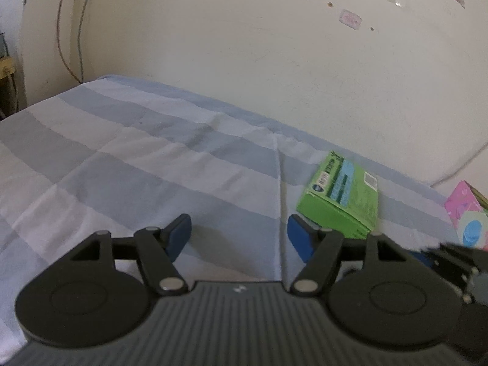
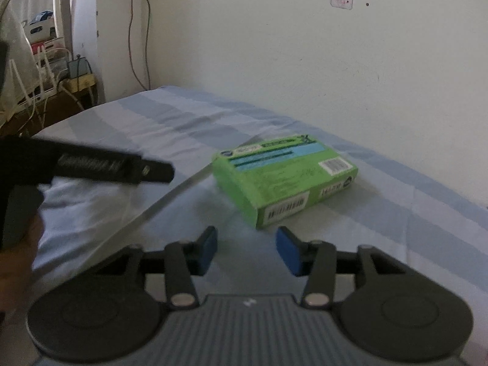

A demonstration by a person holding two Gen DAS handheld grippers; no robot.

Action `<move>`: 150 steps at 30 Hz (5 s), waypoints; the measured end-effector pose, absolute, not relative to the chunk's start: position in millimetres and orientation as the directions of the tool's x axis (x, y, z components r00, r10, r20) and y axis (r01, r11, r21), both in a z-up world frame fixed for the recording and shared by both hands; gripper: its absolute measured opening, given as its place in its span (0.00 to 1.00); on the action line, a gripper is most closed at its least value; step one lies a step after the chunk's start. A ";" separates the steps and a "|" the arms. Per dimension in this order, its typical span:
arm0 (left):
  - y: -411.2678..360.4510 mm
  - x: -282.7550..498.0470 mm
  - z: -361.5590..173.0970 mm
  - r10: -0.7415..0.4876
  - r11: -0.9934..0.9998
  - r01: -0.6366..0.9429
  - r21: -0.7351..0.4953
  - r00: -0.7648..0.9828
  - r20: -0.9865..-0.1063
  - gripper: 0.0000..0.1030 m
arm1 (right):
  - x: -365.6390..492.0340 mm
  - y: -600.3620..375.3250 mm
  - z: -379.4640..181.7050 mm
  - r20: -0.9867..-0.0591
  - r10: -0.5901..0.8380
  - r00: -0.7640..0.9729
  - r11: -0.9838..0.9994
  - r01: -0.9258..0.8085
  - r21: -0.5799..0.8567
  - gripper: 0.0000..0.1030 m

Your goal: Organize objects

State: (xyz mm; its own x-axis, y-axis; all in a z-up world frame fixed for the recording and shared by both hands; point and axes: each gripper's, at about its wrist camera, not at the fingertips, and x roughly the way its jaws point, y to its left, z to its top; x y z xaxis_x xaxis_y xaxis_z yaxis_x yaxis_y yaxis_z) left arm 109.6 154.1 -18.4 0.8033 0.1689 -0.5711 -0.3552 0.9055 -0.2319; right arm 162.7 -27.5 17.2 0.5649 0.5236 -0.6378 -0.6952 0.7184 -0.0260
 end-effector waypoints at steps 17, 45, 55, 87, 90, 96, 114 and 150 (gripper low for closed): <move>176.1 86.5 -3.8 0.268 0.828 -0.458 -0.322 0.829 -0.491 0.70 | 225.3 8.5 28.5 -0.630 0.453 0.631 0.887 -0.245 0.392 1.00; 175.9 85.1 -6.3 0.205 0.835 -0.416 -0.360 0.843 -0.498 0.73 | 179.8 3.7 19.3 -0.669 0.398 0.628 0.866 -0.498 0.047 0.39; 191.4 85.6 -13.2 0.179 0.789 -0.439 -0.430 0.834 -0.522 0.73 | 194.9 4.6 38.9 -0.586 0.434 0.684 0.872 -0.482 0.083 0.79; 174.4 91.5 -14.5 0.193 0.835 -0.415 -0.361 0.836 -0.514 0.73 | 171.1 0.4 37.4 -0.702 0.499 0.508 0.803 -0.575 0.155 0.61; 162.3 93.3 -15.6 0.188 0.873 -0.378 -0.307 0.843 -0.504 0.73 | 127.5 -27.2 36.5 -0.671 0.502 0.546 0.818 -0.552 0.163 0.61; 134.9 75.3 -8.7 0.126 0.925 -0.281 -0.256 0.862 -0.491 0.73 | 53.7 -73.5 36.0 -0.636 0.498 0.590 0.840 -0.509 0.187 0.62; 55.4 -84.8 -15.6 -0.369 0.866 0.065 -0.495 0.751 -0.547 0.73 | 62.1 -169.0 11.2 -0.526 0.675 0.517 0.734 -0.406 0.544 0.57; -167.8 17.4 -29.1 -0.498 0.842 0.488 -0.229 0.539 -0.680 0.72 | -81.8 -369.8 -1.5 -0.501 0.374 0.781 0.887 -0.142 0.440 0.39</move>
State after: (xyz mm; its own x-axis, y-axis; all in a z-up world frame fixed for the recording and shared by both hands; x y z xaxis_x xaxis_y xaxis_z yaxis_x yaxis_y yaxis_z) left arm 17.4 -167.8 -29.1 0.5391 -0.4976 -0.6795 0.4883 0.8420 -0.2293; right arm -81.8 -369.8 -1.5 0.7810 0.3735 -0.5005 -0.1421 0.8867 0.4400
